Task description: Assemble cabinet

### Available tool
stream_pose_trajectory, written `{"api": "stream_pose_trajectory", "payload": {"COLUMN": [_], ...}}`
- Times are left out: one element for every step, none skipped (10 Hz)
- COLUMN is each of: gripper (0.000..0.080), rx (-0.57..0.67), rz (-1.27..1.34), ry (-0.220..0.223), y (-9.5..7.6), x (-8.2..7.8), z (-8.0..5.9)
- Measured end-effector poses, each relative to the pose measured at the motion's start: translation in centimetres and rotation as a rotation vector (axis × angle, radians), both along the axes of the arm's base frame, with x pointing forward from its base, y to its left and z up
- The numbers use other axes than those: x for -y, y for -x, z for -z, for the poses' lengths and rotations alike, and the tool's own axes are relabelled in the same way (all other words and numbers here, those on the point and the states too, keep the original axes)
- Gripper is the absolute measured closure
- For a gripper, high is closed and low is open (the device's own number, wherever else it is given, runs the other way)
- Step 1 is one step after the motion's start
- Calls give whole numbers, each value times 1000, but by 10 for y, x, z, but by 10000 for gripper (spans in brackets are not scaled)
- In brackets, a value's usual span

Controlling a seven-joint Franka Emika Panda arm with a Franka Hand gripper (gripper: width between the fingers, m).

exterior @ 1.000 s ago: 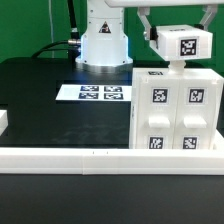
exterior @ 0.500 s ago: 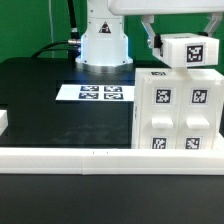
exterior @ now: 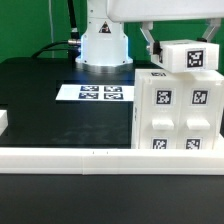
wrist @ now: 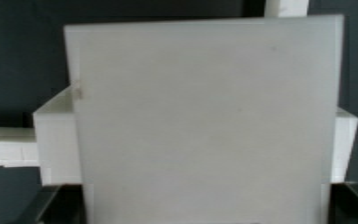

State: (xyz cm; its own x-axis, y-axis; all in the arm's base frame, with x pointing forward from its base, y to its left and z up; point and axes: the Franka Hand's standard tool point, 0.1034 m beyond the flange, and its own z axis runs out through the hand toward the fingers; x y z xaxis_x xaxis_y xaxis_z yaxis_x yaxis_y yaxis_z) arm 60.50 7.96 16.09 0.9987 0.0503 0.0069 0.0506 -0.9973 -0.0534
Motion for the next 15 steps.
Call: {"api": "stream_pose_trajectory", "payload": {"gripper": [236, 236, 236, 236, 236, 236, 236, 236, 236, 236, 236, 236, 236, 236, 236], "rx": [0, 0, 0, 0, 0, 0, 0, -1, -1, -4, -8, -12, -16, -18, -21], "rz": [0, 0, 0, 0, 0, 0, 14, 28, 27, 85, 144, 215, 278, 329, 438], "ry": [0, 0, 0, 0, 0, 0, 0, 0, 0, -1, -2, -4, -6, -10, -23], "y": [0, 0, 0, 0, 0, 0, 0, 0, 0, 0, 0, 0, 0, 0, 0], "x": [0, 0, 0, 0, 0, 0, 0, 0, 0, -1, -2, -2, -3, -4, -4], "z": [0, 0, 0, 0, 0, 0, 0, 0, 0, 0, 0, 0, 0, 0, 1]}}
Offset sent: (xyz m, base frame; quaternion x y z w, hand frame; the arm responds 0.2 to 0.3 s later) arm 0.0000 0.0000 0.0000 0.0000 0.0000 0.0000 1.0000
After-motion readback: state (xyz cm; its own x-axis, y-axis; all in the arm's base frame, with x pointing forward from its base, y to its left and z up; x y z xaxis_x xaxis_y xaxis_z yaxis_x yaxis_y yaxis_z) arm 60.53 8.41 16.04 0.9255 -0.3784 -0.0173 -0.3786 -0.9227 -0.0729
